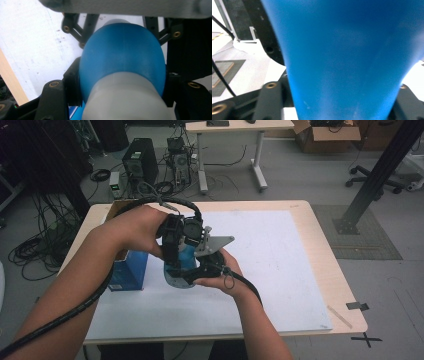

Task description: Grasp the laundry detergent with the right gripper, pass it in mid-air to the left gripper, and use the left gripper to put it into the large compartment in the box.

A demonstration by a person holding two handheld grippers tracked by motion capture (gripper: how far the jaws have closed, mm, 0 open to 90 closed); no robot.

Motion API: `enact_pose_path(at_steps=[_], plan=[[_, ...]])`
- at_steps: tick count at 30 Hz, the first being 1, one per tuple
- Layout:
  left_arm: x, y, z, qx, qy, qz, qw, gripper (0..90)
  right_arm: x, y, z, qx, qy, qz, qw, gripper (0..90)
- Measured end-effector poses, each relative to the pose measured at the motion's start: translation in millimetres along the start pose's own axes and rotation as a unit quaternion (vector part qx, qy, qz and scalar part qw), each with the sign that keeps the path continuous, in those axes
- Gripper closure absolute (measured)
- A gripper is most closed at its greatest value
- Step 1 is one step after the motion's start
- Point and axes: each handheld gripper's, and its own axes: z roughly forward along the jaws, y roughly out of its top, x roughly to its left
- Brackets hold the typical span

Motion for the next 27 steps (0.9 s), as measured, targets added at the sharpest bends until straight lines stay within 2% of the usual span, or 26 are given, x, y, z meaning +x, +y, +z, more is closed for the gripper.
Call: enact_pose_path(at_steps=[1,7,12,21,24,27], plan=[[0.1,0.1,0.0,0.0,-0.001,-0.002,1.0,38.4,0.0,0.0,0.0,0.0,0.0,0.0,1.0,36.5],[2.1,0.9,-1.3,-0.006,0.0,-0.002,1.0,38.4,-3.0,-3.3,-6.4,-0.014,-0.013,0.012,0.9997,22.6],[3.3,1.3,-2.6,-0.005,0.003,-0.006,1.0,38.3,-3.4,-5.1,-10.8,-0.013,-0.017,0.024,0.9995,17.4],[4.7,1.9,-4.7,-0.006,0.002,-0.01,0.9999,38.4,-3.5,-3.8,-16.3,-0.019,-0.027,0.03,0.999,7.0],[6.1,1.2,-4.6,-0.006,0.002,-0.015,0.9999,38.4,-4.4,-4.1,-17.6,-0.022,-0.027,0.032,0.9989,1.2],[7.5,0.3,-4.9,-0.004,0.0,-0.026,0.9997,38.4,-5.6,-5.7,-19.7,-0.02,-0.03,0.037,0.9986,0.1]])
